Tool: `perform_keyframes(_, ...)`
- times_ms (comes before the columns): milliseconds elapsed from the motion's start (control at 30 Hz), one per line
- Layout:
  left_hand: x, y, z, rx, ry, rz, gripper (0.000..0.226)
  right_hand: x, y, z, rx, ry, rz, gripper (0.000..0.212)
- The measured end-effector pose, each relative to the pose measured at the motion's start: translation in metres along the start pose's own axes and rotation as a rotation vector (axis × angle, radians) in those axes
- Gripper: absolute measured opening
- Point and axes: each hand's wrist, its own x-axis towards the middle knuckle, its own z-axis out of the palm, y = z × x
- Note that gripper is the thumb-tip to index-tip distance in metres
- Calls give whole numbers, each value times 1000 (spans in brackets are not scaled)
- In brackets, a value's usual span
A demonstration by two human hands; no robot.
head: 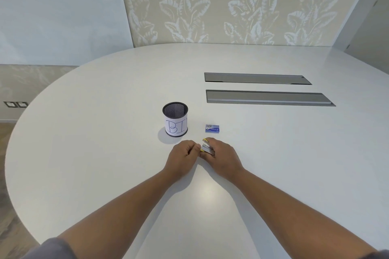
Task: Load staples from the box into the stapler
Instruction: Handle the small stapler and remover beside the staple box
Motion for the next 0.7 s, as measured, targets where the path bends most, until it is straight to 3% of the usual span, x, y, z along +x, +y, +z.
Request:
perform_keyframes(400, -3, 5, -1, 33, -14, -30, 38, -4, -2, -1, 15, -2, -38, 34)
perform_keyframes(700, -5, 10, -2, 40, -14, -34, 38, -3, -1, -1, 43, -3, -10, 43)
